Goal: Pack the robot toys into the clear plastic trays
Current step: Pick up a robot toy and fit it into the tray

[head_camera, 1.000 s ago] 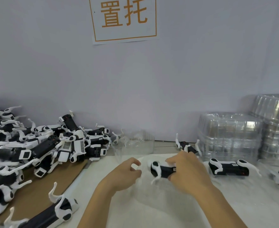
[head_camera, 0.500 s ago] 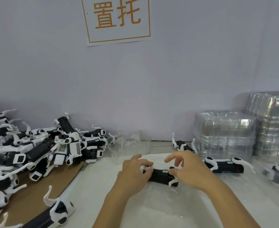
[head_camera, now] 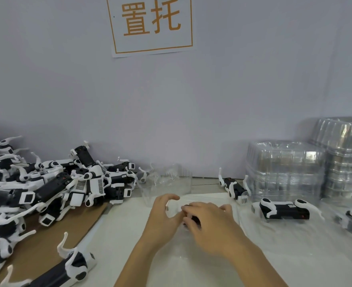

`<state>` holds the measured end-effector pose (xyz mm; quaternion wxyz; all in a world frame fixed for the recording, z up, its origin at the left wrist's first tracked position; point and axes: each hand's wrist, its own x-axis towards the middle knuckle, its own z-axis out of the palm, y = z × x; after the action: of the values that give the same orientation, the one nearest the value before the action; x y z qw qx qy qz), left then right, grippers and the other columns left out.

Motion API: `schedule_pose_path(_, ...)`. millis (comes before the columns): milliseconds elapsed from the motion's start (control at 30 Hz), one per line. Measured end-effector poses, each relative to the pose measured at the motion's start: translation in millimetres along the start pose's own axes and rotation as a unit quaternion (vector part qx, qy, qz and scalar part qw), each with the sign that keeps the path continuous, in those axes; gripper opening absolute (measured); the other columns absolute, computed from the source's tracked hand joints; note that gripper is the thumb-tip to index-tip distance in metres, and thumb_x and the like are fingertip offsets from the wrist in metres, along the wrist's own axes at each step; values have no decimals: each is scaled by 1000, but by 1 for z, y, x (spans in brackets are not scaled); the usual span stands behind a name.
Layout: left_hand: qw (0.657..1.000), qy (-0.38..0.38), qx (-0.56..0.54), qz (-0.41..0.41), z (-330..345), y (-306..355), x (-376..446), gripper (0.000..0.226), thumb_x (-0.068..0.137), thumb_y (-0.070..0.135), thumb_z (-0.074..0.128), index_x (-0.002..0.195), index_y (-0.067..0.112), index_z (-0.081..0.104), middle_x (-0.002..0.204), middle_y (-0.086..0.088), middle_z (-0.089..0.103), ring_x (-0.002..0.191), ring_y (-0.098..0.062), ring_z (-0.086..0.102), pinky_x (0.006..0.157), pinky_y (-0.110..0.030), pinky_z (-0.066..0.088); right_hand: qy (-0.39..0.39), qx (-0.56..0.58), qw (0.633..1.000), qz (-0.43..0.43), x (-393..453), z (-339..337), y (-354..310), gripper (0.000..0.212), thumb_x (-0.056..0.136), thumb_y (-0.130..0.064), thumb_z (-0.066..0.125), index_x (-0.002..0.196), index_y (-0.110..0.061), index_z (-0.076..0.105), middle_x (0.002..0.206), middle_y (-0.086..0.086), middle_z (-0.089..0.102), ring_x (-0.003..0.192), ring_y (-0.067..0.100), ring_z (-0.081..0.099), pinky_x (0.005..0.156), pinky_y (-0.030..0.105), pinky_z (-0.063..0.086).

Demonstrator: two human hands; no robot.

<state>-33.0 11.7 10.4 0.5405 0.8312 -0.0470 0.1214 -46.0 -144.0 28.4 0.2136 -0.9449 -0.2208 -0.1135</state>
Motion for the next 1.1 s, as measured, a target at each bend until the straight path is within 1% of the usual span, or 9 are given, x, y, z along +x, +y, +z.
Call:
schedule_pose_path(100,995,-29,71,70,-4,-3,-1,40,90,16,66,121,40,55,137,24,44,134,-4,38,102,-11,31,1,-6,1000,2,0,0,1,29,100,-43,33,95,-35,61,95,-18,64,92,7,55,87,38,30)
schedule_pose_path(200,980,-139,122,74,-13,-1,-1,53,76,49,78,122,61,54,147,33,29,143,5,18,113,-27,20,-3,115,993,38,3,-11,10,30,96,-34,42,83,-31,68,83,-17,71,83,4,60,83,32,42)
schedule_pose_path(333,958,-182,217,52,-12,0,-1,84,54,71,82,128,66,44,158,30,10,146,-1,11,117,-33,23,146,288,943,81,1,-23,20,26,99,-19,53,100,-35,73,99,-23,70,98,-6,63,89,17,50)
schedule_pose_path(600,999,-45,-14,0,-28,13,3,53,71,65,74,119,43,65,131,14,61,105,-8,63,98,-28,52,442,445,757,185,-1,-38,27,33,94,-6,49,95,-35,64,94,-8,69,88,6,65,70,20,48)
schedule_pose_path(667,976,-46,-205,-49,-29,19,2,55,70,70,72,113,36,71,118,1,69,92,-22,66,96,-43,55,400,444,785,164,1,-33,23,31,93,-4,52,96,-32,66,91,-6,71,90,18,66,78,34,52)
schedule_pose_path(767,900,-104,-415,-88,-25,23,1,63,83,69,62,116,17,73,121,-17,68,100,-40,62,106,-55,43,256,389,884,39,2,-19,2,31,92,-8,62,101,-36,73,98,-17,73,91,5,68,77,23,54)
schedule_pose_path(933,849,-128,-508,-70,-28,18,1,61,88,59,62,122,9,70,128,-21,64,112,-41,62,103,-52,48,259,275,926,-20,6,-8,-11,29,93,-14,63,107,-37,74,97,-31,69,91,-5,64,70,8,45)
schedule_pose_path(1000,899,-113,-421,-47,-33,16,2,53,81,48,73,125,19,68,129,-11,64,103,-32,61,100,-50,47,238,335,911,30,7,-16,-5,26,99,-20,55,104,-37,74,88,-22,73,84,1,68,68,12,46)
schedule_pose_path(1100,973,-86,-213,25,-36,22,0,57,69,48,82,124,38,67,131,11,64,116,-11,62,103,-42,49,198,591,772,127,6,-36,0,25,101,-30,49,97,-32,74,77,-7,73,82,21,73,65,31,53)
